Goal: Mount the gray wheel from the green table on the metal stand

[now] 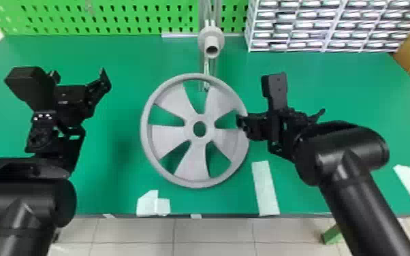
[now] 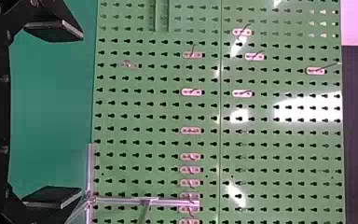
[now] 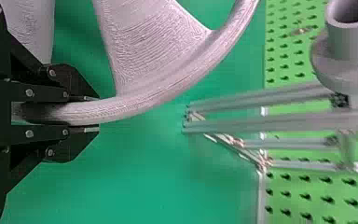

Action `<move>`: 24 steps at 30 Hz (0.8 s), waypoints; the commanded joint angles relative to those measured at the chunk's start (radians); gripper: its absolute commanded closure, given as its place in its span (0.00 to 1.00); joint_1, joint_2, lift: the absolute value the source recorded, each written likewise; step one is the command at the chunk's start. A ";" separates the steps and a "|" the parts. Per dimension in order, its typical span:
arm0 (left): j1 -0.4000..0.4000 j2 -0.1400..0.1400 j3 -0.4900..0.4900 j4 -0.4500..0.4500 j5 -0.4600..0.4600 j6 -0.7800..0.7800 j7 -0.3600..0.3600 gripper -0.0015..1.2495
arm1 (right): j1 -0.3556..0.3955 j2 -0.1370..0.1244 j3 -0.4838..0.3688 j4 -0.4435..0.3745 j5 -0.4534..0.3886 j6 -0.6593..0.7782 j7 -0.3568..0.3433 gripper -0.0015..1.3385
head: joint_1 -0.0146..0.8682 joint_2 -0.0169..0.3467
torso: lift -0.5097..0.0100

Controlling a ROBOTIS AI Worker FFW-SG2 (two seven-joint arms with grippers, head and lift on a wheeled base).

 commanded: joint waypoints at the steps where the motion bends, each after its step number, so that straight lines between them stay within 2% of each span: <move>1: 0.004 0.000 0.002 -0.006 0.002 0.000 0.005 0.10 | 0.065 0.006 -0.019 -0.052 0.004 -0.087 -0.036 0.85 | 1.00 0.19 | 0.79; 5: 0.004 0.000 0.002 -0.006 0.002 0.000 0.010 0.10 | 0.100 0.006 -0.025 -0.093 0.016 -0.119 -0.063 0.85 | 1.00 0.19 | 0.79; 11: 0.009 0.000 0.004 -0.009 0.008 0.000 0.019 0.10 | 0.166 0.010 -0.033 -0.115 0.035 -0.280 -0.100 0.85 | 1.00 0.19 | 0.79; 14: 0.012 0.000 0.005 -0.009 0.013 0.000 0.025 0.10 | 0.198 0.026 -0.044 -0.115 0.052 -0.357 -0.108 0.85 | 1.00 0.19 | 0.79; 24: 0.023 0.000 -0.003 -0.021 0.018 0.006 0.037 0.10 | 0.232 0.021 -0.045 -0.115 0.075 -0.458 -0.108 0.85 | 1.00 0.19 | 0.79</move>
